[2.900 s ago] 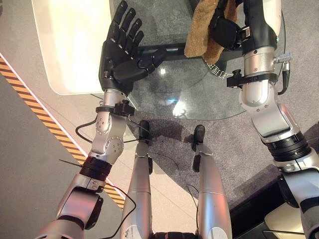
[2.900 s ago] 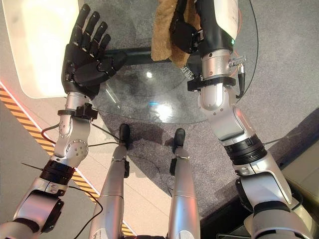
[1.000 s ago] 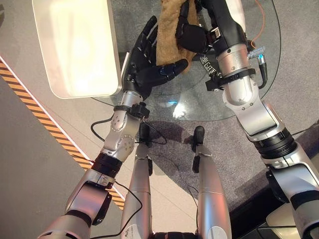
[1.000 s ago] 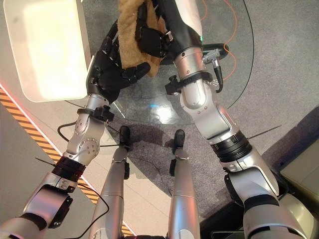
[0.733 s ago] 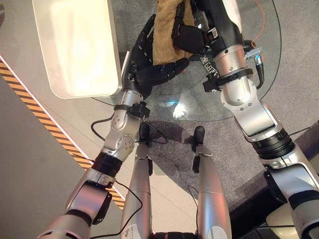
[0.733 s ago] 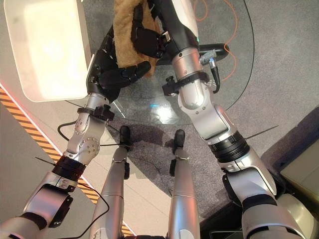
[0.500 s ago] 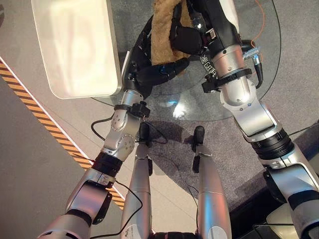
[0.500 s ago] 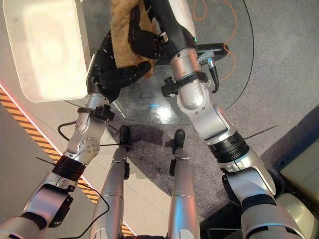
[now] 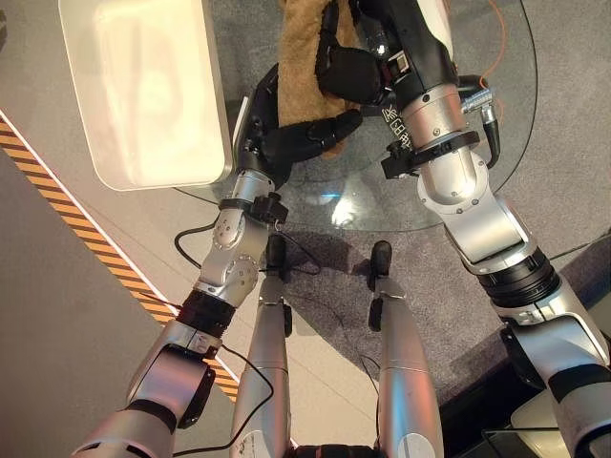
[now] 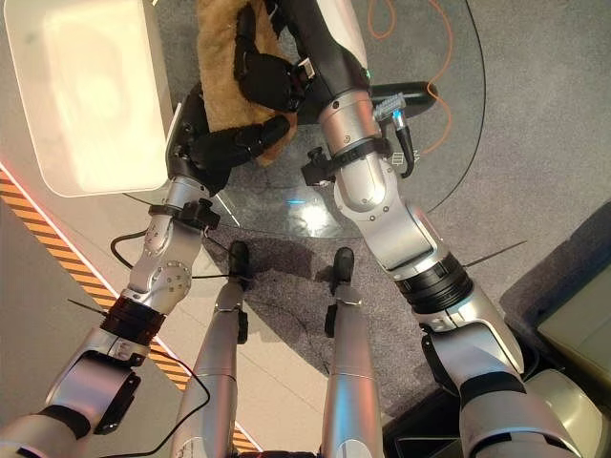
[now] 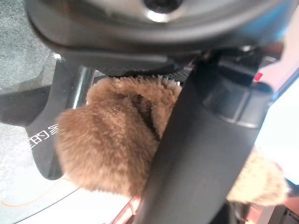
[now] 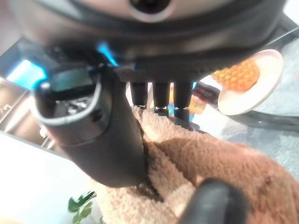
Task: Wipe the table with a cloth and put it in the basket.
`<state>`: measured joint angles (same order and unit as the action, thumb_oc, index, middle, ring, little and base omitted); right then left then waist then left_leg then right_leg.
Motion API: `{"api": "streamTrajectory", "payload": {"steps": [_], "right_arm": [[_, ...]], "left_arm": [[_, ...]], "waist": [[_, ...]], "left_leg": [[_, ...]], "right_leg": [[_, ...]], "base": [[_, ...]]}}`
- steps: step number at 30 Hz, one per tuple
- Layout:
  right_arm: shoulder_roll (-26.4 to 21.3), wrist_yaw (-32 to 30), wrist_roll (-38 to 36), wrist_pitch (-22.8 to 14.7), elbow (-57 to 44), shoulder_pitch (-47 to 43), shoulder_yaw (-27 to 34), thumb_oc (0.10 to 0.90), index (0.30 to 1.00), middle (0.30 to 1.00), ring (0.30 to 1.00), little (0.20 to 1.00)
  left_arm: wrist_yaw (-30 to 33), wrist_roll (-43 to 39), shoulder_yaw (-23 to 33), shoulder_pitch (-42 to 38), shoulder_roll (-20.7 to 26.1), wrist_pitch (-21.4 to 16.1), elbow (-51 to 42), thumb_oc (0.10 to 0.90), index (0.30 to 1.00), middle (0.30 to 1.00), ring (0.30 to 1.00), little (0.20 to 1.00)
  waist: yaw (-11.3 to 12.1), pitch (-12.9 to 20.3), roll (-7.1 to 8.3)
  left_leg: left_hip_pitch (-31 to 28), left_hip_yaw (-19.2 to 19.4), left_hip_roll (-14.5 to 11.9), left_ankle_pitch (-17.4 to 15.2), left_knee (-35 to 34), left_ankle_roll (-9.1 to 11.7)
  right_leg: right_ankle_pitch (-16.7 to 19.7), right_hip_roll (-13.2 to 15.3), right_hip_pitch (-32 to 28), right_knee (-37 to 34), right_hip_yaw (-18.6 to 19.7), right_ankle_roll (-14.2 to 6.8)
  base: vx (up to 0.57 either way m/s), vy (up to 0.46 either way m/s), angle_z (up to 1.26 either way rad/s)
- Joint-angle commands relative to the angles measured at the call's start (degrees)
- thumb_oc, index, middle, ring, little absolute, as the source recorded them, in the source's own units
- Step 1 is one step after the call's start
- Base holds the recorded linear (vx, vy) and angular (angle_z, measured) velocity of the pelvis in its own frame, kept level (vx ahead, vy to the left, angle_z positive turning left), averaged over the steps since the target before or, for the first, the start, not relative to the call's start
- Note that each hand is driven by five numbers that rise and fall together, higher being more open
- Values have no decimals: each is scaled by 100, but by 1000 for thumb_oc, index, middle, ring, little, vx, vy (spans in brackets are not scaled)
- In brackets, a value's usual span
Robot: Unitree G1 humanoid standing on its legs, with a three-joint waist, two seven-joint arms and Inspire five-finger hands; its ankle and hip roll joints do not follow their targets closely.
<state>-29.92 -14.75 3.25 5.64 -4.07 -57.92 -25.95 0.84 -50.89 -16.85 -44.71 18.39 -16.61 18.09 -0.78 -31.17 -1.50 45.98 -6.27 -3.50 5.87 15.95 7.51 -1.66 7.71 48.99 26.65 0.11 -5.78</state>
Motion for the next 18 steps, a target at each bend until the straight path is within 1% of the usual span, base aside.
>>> {"api": "streamTrajectory", "payload": {"steps": [1, 18], "right_arm": [[305, -140, -35, -850, -1154, -1366, 320, 100, 300, 300, 300, 200], [337, -125, -28, -869, -1120, -1371, 326, 100, 300, 300, 300, 200]], "left_arm": [[-294, 323, -127, -730, -222, -342, -428, 100, 300, 300, 300, 200], [-379, 215, -124, -766, -266, -311, -442, 100, 300, 300, 300, 200]], "waist": [[-24, 138, 60], [-28, 138, 57]], "left_leg": [[-298, 551, 623, -157, -163, -657], [-311, 558, 632, -145, -189, -657]], "right_leg": [[-35, -791, -515, -653, -258, 365], [-11, -778, -525, -691, -262, 358]], "base": [[0, 0, 0], [0, 0, 0]]}}
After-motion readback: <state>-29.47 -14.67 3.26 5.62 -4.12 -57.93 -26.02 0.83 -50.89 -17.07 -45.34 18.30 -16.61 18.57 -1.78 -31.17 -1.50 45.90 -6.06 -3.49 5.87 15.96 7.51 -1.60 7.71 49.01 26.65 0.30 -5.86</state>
